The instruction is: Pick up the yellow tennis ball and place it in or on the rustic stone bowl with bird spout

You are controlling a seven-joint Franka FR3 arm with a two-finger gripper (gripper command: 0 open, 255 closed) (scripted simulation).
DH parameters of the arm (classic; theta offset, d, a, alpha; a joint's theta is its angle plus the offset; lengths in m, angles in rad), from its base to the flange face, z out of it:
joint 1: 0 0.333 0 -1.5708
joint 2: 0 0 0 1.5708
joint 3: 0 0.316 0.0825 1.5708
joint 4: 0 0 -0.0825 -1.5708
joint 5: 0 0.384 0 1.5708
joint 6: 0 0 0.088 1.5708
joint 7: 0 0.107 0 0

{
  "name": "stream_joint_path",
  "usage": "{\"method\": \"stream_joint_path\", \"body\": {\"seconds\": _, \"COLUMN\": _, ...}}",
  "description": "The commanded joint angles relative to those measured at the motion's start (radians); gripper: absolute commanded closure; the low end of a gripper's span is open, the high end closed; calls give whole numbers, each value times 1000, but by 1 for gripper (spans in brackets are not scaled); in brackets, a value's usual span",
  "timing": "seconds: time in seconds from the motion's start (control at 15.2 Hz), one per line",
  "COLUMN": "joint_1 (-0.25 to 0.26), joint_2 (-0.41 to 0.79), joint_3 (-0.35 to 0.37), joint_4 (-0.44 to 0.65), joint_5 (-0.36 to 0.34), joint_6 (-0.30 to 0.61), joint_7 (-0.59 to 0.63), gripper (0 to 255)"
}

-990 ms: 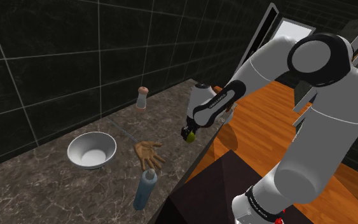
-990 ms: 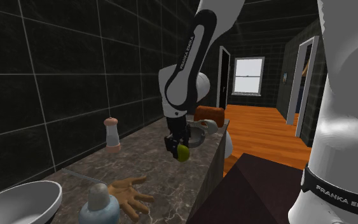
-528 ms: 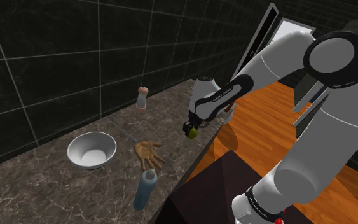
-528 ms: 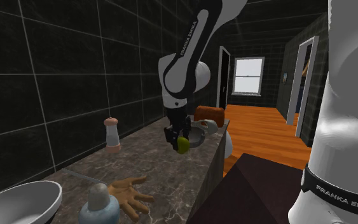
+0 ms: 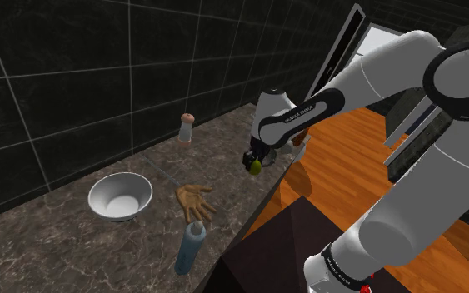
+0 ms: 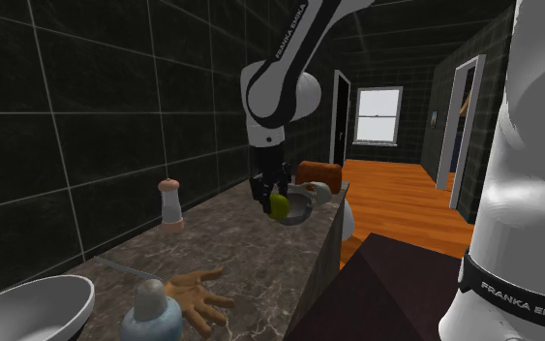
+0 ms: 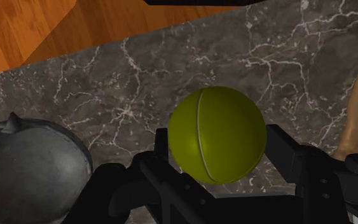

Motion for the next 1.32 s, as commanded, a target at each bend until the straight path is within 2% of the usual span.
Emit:
{"method": "stream_joint_path", "body": {"seconds": 0.0, "joint_1": 1, "joint_2": -29, "joint_3": 2, "joint_4": 3, "joint_5": 8, "joint_6": -32, "joint_7": -9, "gripper": 255}}
{"method": "stream_joint_path", "body": {"seconds": 0.26, "joint_1": 2, "joint_2": -67, "joint_3": 3, "joint_4": 10, "joint_5": 19, "joint_6": -77, "joint_7": -20, "gripper": 255}}
{"method": "stream_joint_path", "body": {"seconds": 0.4, "joint_1": -22, "joint_2": -35, "joint_3": -21, "joint_4": 53, "joint_5": 17, "joint_6": -81, "joint_7": -68, "gripper": 255}}
{"method": "stream_joint_path", "body": {"seconds": 0.86, "joint_1": -103, "joint_2": 98, "joint_3": -88, "joint_4": 234, "joint_5": 38, "joint_6": -107, "joint_7": -236, "gripper": 255}}
{"method": "stream_joint_path", "body": {"seconds": 1.25, "joint_1": -176, "joint_2": 232, "joint_3": -120, "joint_4": 430, "joint_5": 77, "joint_6": -153, "joint_7": -371, "gripper": 255}}
